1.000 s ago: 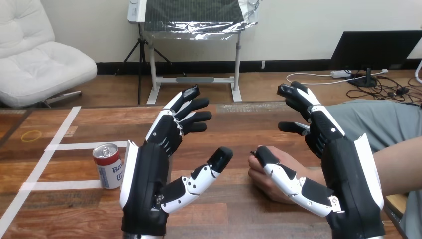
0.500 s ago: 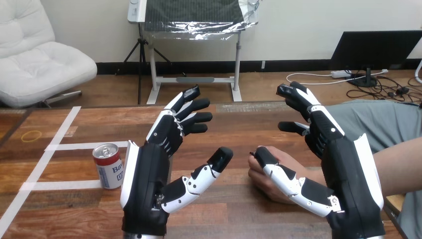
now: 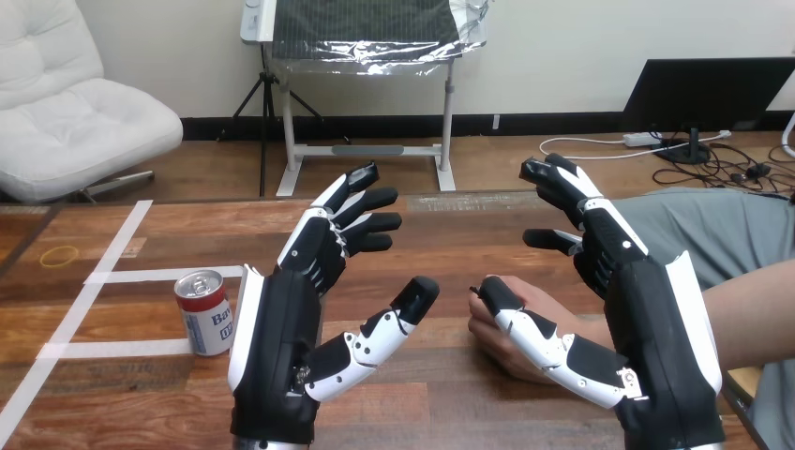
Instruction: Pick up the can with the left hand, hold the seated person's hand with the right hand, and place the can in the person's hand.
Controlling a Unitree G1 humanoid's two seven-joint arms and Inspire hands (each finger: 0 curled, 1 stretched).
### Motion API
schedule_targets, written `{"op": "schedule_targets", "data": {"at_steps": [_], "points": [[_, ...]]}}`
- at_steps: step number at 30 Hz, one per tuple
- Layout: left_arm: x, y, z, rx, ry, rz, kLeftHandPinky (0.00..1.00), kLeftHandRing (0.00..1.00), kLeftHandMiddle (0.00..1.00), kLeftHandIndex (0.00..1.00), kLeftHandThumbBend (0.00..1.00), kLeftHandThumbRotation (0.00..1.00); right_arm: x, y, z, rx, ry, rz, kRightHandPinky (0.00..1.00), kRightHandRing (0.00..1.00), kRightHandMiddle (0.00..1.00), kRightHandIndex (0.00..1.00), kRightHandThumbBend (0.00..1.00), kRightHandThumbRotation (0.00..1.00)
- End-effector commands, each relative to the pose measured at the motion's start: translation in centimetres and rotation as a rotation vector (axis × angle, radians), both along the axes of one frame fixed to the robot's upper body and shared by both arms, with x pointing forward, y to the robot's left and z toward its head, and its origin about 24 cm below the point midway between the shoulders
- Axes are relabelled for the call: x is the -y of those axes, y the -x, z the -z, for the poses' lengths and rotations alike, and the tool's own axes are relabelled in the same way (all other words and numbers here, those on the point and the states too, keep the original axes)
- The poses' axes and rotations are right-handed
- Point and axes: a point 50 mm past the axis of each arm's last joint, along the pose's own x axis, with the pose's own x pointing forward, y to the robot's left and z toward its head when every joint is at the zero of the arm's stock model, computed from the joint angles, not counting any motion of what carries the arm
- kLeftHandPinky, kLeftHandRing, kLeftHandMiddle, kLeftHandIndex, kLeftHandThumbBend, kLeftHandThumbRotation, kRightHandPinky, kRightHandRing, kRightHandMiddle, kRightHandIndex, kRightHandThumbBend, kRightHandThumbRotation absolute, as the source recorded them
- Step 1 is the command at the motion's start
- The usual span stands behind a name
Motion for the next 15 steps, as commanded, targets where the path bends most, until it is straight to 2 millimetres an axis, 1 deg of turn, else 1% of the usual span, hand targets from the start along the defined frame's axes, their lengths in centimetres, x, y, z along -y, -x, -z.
{"op": "schedule_targets", "data": {"at_steps": [1,15], "points": [[0.17,0.48,-0.03,-0.007,0.044,-0.007,0.69,0.73,0.78,0.83,0.59,0.29,-0.18,-0.91,-0.84,0.050,0.000,-0.013,0.74,0.91,0.94,0.84,0.56,0.00],[0.08,0.39,-0.13,-0.003,0.048,-0.018,0.68,0.72,0.78,0.83,0.59,0.29,-0.10,-0.97,-0.84,0.050,0.005,-0.014,0.74,0.91,0.94,0.84,0.56,0.00]]}}
